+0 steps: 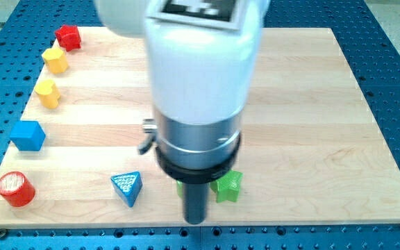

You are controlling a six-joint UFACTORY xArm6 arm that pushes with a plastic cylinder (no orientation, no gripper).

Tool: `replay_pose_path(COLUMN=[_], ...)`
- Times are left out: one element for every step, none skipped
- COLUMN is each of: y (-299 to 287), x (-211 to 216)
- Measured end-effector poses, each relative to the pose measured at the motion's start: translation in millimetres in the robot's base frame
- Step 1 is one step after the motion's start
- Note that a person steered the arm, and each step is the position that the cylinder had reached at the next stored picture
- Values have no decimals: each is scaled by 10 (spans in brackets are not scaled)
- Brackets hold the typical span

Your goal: Move your arm to the bottom left side of the triangle

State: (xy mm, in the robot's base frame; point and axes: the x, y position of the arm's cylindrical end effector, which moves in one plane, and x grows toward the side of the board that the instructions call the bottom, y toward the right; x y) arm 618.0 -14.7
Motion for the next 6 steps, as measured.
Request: replay_pose_path(y=[-180,-348,-531,-572,-771,-1303], x=[0,0,0,1,2,5])
